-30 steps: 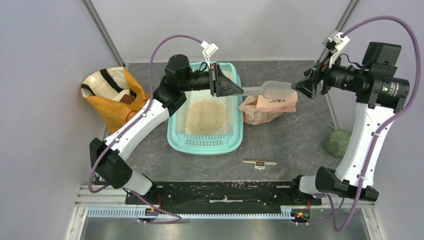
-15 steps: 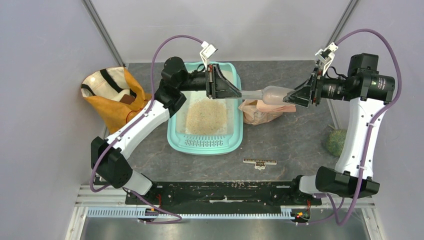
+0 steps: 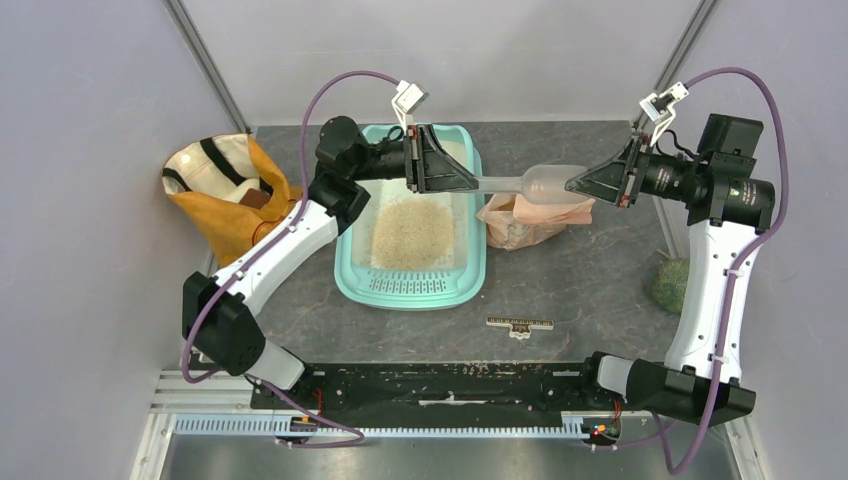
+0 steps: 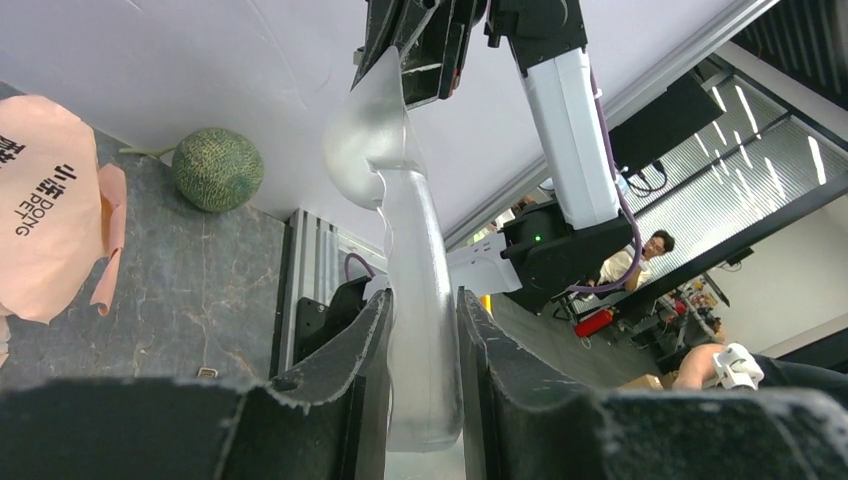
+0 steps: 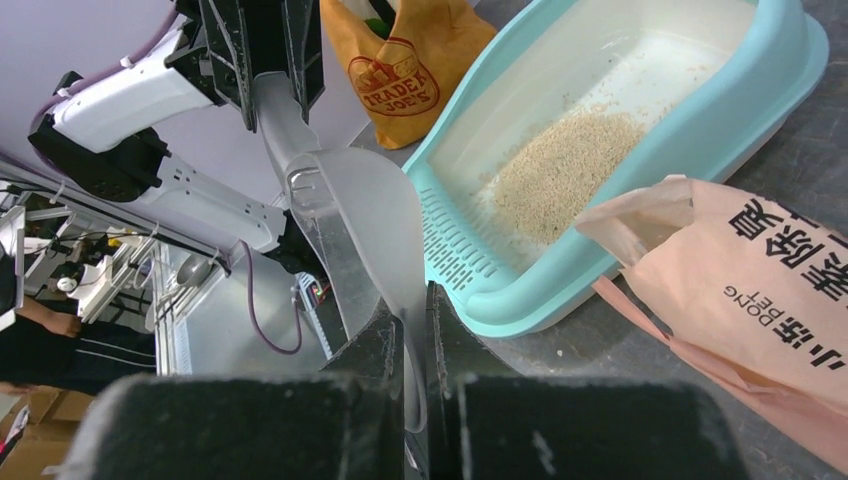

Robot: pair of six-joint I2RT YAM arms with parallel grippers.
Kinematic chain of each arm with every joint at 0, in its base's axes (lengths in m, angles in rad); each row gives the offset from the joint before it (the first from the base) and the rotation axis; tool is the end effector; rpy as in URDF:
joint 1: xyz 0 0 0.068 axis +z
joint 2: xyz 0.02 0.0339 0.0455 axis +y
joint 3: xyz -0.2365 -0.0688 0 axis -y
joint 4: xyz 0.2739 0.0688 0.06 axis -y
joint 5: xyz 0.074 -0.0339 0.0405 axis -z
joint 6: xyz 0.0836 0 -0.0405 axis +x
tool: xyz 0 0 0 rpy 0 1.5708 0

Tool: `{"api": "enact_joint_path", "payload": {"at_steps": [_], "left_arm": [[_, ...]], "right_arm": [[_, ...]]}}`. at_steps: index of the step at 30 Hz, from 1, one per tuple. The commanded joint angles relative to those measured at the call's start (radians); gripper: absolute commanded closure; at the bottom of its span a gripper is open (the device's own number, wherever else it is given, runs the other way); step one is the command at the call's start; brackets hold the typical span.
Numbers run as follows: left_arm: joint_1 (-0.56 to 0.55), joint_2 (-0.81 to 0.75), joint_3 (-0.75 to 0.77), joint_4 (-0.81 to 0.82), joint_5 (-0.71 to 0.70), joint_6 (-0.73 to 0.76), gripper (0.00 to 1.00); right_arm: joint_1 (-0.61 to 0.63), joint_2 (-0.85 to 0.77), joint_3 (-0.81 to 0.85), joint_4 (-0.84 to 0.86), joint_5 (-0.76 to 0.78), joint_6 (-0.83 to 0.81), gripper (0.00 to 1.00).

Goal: Fill the litter box with clean litter

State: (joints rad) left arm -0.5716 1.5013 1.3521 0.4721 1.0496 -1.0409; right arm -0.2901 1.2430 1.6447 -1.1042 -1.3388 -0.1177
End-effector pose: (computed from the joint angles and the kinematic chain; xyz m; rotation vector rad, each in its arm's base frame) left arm 0.2913 -0.2736 0.4047 0.7471 1.5761 -1.9073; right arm 0.2567 0.0083 0.4395 -0.4944 1.8188 1.2050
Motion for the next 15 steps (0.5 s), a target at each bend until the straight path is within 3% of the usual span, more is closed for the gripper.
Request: {"api": "enact_joint_path", "payload": {"at_steps": [1,4,11,15], "left_arm": [[-0.01,0.002,0.006,0.052,0.012,-0.004,0.69],[-0.011,0.004,0.011,0.064,0.013,-0.016,0.61],[-0.011,0.009,0.02,0.097,0.014,-0.056,0.55],[-0.007,0.006,0.018,0.085,0.024,-0.058,0.44]], "right_arm": [[0.003,-0.019,-0.004,0.118,-0.048,0.183,1.0],[0.006,-0.013,-0.004,0.116,-0.058,0.183,1.0],[0.011,-0.016,-0.019,0.114,-0.072,0.173,1.0],[0.012,-0.022,-0.025,0.098,-0.074,0.156,1.0]]}}
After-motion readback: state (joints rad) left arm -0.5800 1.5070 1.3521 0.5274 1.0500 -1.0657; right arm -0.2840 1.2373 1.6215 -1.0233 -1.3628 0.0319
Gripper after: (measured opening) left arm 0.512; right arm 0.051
